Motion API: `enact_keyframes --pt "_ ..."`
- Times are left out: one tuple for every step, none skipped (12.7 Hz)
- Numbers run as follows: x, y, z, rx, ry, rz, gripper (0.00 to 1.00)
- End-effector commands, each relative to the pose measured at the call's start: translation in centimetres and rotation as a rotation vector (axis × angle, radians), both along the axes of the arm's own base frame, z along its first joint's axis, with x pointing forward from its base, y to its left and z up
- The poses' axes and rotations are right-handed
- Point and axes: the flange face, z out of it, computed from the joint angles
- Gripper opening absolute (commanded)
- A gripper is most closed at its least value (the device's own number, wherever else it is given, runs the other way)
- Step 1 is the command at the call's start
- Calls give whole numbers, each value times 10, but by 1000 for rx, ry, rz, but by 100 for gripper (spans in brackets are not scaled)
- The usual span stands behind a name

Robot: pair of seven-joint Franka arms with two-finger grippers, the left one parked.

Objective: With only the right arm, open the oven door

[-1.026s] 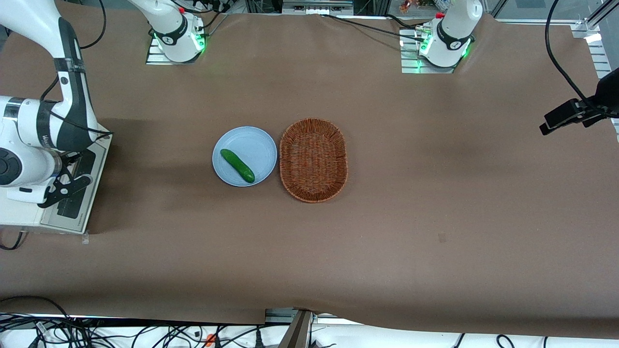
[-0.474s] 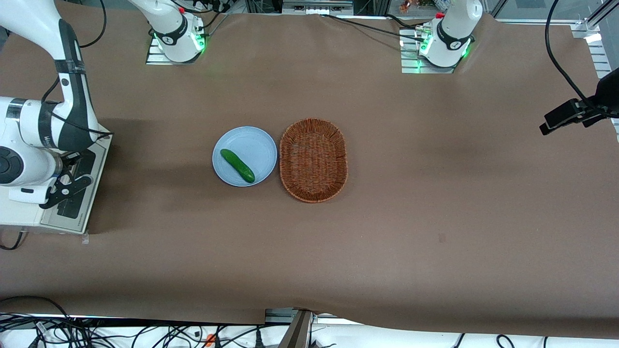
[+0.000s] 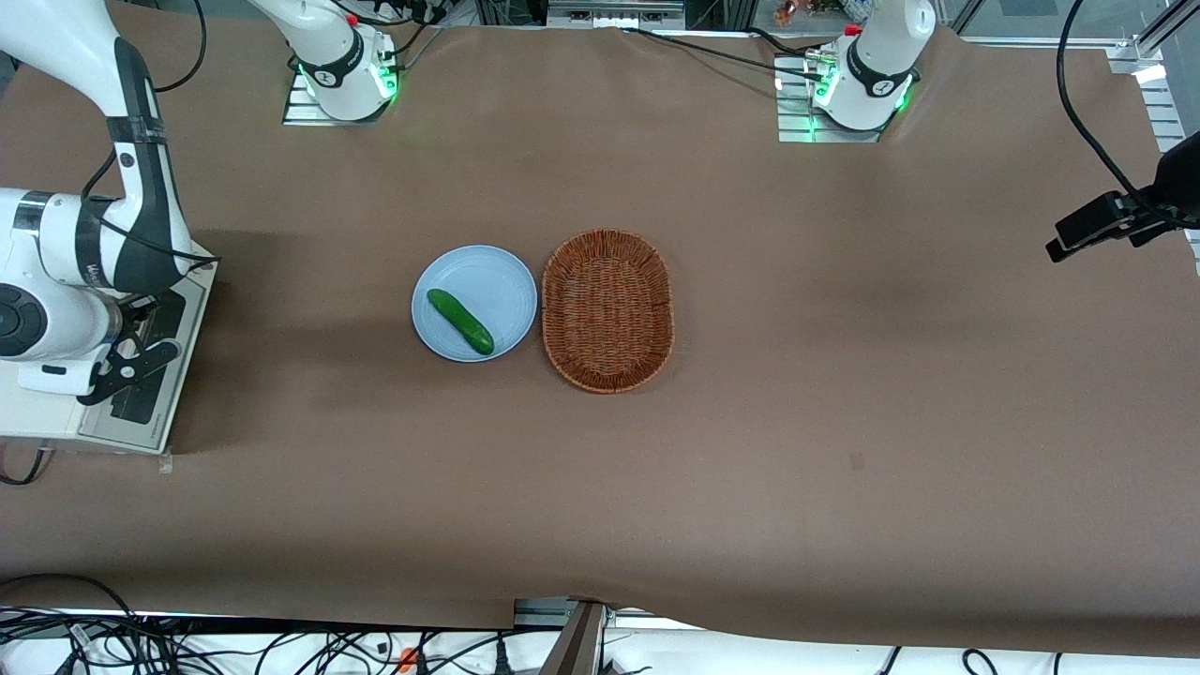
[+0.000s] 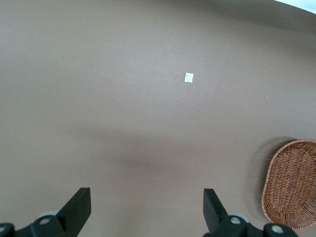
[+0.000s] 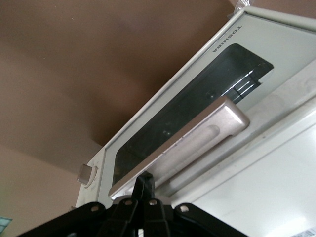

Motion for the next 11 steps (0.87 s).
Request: enact_keyframes --pt "3 5 -15 52 -19 -11 0" --pt "4 7 -19 65 -22 -18 0" --pt "5 7 -21 68 -27 -19 0" --pt "6 10 -26 76 -22 -20 0" --pt "7 12 -30 97 -26 -34 0" --pt "8 14 -36 106 -30 -34 0" --pt "10 14 -41 108 -35 -34 0" --pt "10 16 -46 120 -36 -40 0" --pt "11 18 -50 130 -37 -45 0" --pt "13 17 -56 133 -42 -44 0" --pt "14 18 -60 135 -43 -42 0"
